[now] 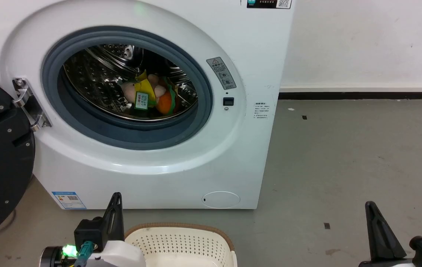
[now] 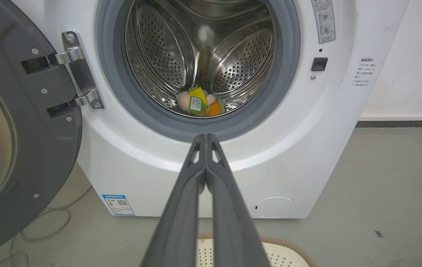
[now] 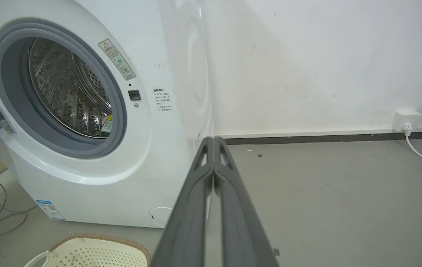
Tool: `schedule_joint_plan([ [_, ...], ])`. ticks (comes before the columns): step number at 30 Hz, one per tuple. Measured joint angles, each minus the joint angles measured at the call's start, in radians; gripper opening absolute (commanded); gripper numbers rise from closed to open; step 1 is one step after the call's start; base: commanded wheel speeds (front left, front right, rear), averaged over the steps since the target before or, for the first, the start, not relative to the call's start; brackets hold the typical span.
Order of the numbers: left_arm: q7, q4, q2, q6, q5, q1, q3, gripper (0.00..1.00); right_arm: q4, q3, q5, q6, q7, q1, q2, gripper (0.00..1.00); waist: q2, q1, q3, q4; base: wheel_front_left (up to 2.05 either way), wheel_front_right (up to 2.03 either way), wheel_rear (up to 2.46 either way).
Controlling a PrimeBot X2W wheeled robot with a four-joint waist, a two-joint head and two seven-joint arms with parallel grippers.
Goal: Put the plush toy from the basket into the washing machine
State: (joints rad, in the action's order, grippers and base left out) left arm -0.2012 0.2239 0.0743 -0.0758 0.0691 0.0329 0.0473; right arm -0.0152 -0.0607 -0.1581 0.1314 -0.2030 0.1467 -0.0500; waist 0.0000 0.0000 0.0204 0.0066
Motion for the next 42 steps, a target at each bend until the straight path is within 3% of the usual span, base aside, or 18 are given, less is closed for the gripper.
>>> schedule_joint_plan([
  [42,0.087,-0.093,-0.008,0.032,-0.025,-0.003,-0.021,0.0,0.005,0.026,0.063,0.0,0.088,-0.056,0.0,0.0,0.0,0.0,-0.009,-0.003,0.0,0.0,0.0],
])
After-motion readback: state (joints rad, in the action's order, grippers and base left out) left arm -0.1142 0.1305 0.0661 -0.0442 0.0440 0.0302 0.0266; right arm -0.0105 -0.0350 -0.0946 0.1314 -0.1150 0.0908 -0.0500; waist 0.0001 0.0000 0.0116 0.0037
